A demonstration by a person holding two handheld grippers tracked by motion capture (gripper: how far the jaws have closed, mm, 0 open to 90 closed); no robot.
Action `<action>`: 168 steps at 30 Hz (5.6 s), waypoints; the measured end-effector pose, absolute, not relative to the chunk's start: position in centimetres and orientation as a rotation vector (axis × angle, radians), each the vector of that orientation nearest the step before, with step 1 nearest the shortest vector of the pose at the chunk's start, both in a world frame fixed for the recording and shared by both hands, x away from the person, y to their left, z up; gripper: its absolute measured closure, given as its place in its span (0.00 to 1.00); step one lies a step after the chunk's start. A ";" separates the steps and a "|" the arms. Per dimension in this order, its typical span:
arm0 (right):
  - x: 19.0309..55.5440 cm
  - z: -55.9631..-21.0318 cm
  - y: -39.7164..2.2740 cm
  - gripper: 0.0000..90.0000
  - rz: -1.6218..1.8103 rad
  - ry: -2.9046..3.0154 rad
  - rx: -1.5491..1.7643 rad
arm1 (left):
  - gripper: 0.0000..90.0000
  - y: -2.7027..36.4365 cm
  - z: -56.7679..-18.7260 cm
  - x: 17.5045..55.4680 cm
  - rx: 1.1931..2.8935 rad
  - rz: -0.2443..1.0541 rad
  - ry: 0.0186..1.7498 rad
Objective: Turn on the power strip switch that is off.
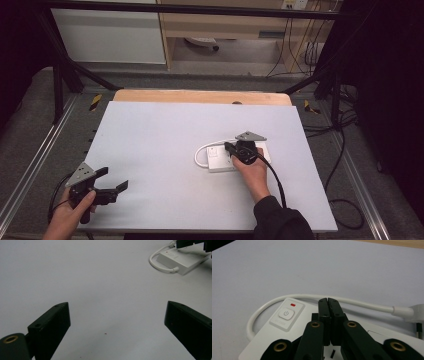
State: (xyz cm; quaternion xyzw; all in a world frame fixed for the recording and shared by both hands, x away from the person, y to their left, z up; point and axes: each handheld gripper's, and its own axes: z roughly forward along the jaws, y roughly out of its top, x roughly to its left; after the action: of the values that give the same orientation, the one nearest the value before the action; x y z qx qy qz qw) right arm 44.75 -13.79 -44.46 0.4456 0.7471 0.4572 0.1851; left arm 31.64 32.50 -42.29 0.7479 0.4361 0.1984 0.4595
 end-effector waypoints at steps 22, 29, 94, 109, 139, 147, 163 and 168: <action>44.8 -44.8 -13.7 1.00 1.296 2.102 1.263 | 0.07 32.4 -42.3 31.6 1.842 0.484 1.071; 44.7 -44.9 -13.6 1.00 1.293 2.093 1.260 | 0.07 32.4 -42.3 31.6 1.844 0.482 1.071; 45.1 -45.3 -13.9 1.00 1.341 2.097 1.288 | 0.07 32.2 -42.7 31.8 1.863 0.475 1.093; 44.9 -45.0 -14.0 1.00 1.365 2.088 1.288 | 0.07 32.2 -42.7 31.8 1.864 0.475 1.090; 44.6 -43.4 -15.1 0.99 1.445 2.013 1.277 | 0.07 32.3 -42.7 31.8 1.863 0.477 1.090; 44.5 -43.0 -15.4 0.99 1.463 1.994 1.272 | 0.07 32.3 -42.7 31.7 1.864 0.478 1.091; 44.1 -41.6 -16.6 0.84 1.485 1.943 1.266 | 0.07 32.3 -42.7 31.7 1.862 0.478 1.093; 44.0 -41.0 -17.1 0.70 1.470 1.930 1.265 | 0.07 32.4 -42.7 31.7 1.861 0.478 1.094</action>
State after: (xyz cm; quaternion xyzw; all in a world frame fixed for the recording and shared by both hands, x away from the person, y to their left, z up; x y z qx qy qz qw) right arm 43.98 -17.10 -40.98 0.4529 0.6909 0.5262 0.2016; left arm 31.73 32.38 -42.68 0.7521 0.4423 0.1930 0.4488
